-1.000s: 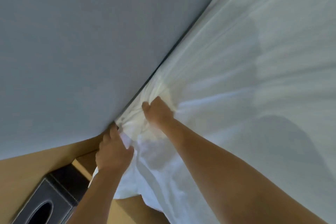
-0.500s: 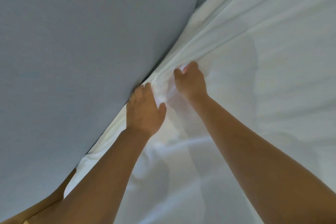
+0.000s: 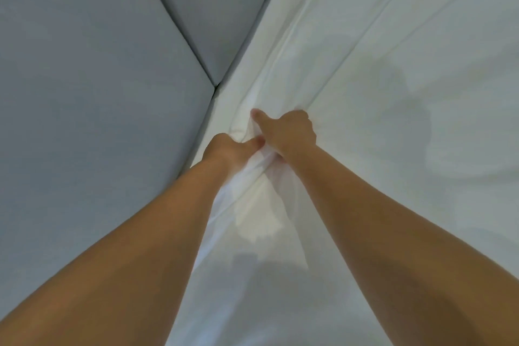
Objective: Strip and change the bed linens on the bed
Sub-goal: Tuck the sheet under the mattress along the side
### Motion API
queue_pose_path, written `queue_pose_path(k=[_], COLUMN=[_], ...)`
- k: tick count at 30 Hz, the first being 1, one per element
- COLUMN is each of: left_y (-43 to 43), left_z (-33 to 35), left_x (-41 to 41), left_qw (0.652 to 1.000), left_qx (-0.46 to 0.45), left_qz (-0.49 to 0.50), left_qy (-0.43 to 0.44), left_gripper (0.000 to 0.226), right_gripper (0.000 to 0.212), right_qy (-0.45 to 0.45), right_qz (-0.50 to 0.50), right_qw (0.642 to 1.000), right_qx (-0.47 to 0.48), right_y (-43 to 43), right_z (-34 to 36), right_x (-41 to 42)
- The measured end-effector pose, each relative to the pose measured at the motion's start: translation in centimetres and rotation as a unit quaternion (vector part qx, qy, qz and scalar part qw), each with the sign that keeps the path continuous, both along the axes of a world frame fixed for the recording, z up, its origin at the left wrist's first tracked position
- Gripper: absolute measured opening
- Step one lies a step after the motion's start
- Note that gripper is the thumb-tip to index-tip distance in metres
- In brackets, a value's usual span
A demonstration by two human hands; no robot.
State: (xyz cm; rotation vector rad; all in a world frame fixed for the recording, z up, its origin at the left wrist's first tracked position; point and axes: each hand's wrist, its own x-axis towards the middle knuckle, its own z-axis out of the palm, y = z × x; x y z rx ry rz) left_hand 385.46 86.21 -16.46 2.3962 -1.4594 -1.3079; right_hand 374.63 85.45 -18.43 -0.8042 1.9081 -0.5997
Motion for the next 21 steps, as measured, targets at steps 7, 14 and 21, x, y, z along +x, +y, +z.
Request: queue_pose_path(k=[7,14,21], left_y=[0.4,-0.3,0.6], left_z=[10.8,8.8,-2.9], left_x=[5.1,5.3,3.8], left_qw=[0.946,0.82,0.823], left_qx=[-0.304,-0.31,-0.156], left_qz=[-0.108,-0.281,-0.34], left_qy=[-0.03,-0.391,-0.427], left_gripper=[0.017,0.021,0.032], right_gripper=[0.041,0.032,0.03], right_qy=[-0.118,-0.009,-0.007], right_qz=[0.063,0.176,0.27], right_qw=[0.977,0.966,0.933], right_qx=[-0.166,-0.19,-0.24], right_y=[-2.1,-1.9,1.0], right_z=[6.8,1.5,-5.0], right_x=[1.8,6.2,5.5])
